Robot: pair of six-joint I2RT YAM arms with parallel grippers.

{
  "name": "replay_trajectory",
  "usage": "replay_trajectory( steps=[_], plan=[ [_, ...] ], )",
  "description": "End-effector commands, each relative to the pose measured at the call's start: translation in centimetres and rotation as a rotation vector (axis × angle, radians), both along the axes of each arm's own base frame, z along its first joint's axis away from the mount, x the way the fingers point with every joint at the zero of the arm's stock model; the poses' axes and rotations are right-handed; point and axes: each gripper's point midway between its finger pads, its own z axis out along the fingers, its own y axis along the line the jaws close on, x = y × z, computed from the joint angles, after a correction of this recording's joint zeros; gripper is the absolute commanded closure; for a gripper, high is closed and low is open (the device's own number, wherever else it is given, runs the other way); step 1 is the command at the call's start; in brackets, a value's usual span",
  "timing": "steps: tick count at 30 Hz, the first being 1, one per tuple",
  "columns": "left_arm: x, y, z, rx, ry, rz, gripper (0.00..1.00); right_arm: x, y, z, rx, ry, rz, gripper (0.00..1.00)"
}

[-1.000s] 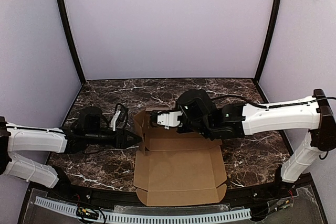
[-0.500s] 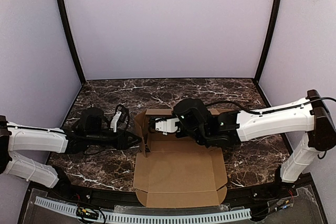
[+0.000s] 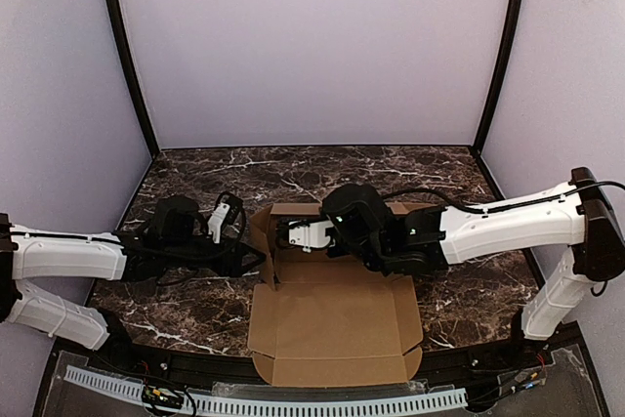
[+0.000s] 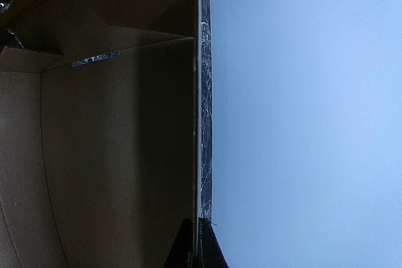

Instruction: Fold the paper box

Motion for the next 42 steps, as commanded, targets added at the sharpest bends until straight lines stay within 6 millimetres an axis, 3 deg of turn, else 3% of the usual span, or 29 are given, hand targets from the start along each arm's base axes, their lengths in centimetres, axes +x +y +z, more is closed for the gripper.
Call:
replay_trajectory(
  steps=[1,20,28,42],
  plan=[
    [0.9,-0.1,0.5,0.032,-0.044,0.011,0.35,-1.7,0.0,-2.7,-0.065,0.071,0.046,1.0],
    [1.3,-4.4,2.2,0.011,-0.115,-0.106,0.34,-1.7,-0.8,-3.1,-0.088,0.1,0.005,1.0],
    [0.8,-5.0,2.2,0.016,-0.14,-0.105,0.34,-1.2,-1.4,-3.6,-0.114,0.077,-0.03,1.0],
    [0.7,-6.2,2.2,-0.009,-0.168,-0.108,0.35,-0.4,-2.1,-2.7,-0.105,0.041,-0.104,1.0]
  ],
)
